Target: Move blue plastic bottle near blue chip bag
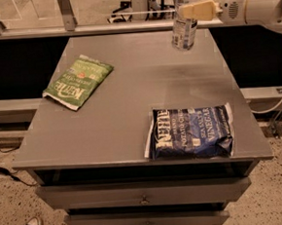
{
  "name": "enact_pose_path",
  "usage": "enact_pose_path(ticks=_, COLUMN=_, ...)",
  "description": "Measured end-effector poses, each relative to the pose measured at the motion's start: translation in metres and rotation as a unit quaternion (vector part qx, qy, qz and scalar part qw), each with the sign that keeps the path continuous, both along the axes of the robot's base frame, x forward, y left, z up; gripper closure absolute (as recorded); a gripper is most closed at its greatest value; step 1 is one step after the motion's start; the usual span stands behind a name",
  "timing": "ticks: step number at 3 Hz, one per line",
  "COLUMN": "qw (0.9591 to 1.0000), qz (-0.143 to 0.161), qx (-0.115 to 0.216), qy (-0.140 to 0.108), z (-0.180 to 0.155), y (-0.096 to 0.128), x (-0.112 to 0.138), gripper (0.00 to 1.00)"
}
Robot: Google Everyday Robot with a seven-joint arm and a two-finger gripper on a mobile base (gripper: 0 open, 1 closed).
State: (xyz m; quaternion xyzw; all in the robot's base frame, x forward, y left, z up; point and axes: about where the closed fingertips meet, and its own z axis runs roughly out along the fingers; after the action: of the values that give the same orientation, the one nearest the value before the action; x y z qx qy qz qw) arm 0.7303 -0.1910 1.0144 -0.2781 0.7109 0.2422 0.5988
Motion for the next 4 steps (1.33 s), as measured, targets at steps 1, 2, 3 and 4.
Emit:
enact_pose_path(ticks=1, qw=0.9998, qz=0.016, qx=0.008, qy=0.011, z=-0.005, y=0.003, x=-0.064, gripper=1.0)
enact_pose_path(ticks=2, qw=0.9985, qz=0.035, qx=0.019, qy=0.037, z=-0.034, y=0.01, x=-0.125, gripper=1.0)
enact_pose_path(ticks=3, qw=0.9982, qz=0.039, qx=0.019, qy=0.042, z=-0.04, y=0.01, x=-0.131, gripper=1.0)
enact_pose_path(ticks=4, qw=0.996, qz=0.079, qx=0.004, qy=0.041, z=-0.039, y=0.023, x=-0.13, gripper=1.0)
